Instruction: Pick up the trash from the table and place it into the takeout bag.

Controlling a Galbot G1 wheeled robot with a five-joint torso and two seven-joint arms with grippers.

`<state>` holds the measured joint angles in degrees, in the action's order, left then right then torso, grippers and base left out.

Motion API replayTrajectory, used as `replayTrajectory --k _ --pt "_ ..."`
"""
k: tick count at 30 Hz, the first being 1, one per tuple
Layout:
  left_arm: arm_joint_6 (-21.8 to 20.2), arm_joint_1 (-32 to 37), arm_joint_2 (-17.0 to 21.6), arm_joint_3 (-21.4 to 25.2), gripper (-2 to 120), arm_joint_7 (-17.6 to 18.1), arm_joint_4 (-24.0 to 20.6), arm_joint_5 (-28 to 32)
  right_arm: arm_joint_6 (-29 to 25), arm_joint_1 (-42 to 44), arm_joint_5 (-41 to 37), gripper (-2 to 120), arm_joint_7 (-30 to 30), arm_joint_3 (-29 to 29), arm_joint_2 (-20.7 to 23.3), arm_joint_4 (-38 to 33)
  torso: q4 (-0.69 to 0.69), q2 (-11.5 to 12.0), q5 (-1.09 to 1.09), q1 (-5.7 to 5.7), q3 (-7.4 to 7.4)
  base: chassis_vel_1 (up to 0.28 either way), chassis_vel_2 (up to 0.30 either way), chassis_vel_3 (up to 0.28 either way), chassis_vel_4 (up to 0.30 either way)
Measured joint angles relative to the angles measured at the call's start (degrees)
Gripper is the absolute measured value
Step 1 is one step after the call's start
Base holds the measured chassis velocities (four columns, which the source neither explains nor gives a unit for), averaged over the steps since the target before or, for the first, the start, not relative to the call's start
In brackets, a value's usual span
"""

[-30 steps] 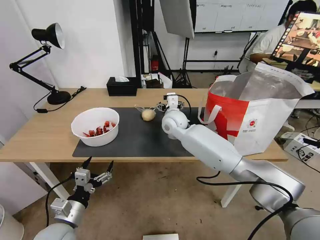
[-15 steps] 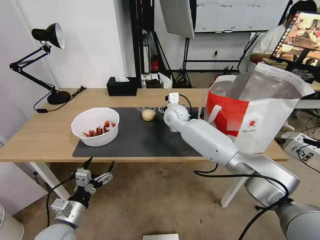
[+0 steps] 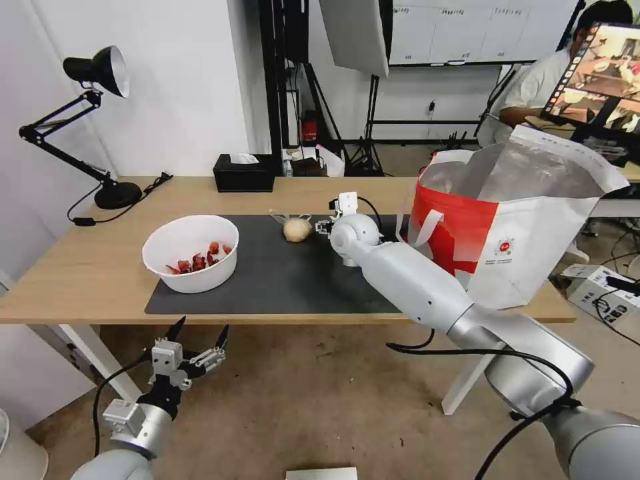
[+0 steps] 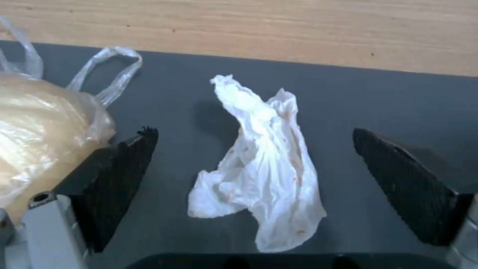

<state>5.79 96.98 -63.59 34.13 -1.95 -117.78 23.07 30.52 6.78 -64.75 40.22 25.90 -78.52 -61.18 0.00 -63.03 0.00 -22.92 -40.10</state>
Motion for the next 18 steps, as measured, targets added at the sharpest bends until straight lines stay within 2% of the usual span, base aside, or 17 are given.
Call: replayTrajectory --k 16,18 --pt "0.37 -0.07 0.06 -0.10 100 -0.03 0.53 0.01 0.18 0.55 0.47 100 -0.68 -1.07 -0.90 2.84 0.00 0.00 0.00 0.00 0.00 0.000 0.000 0.000 0.000" --pt "0.40 -0.10 0.17 -0.18 100 -0.06 0.56 0.01 0.13 0.94 0.53 95 -0.68 -1.28 -0.91 2.89 0.00 0.00 0.00 0.00 0.00 0.000 0.000 0.000 0.000"
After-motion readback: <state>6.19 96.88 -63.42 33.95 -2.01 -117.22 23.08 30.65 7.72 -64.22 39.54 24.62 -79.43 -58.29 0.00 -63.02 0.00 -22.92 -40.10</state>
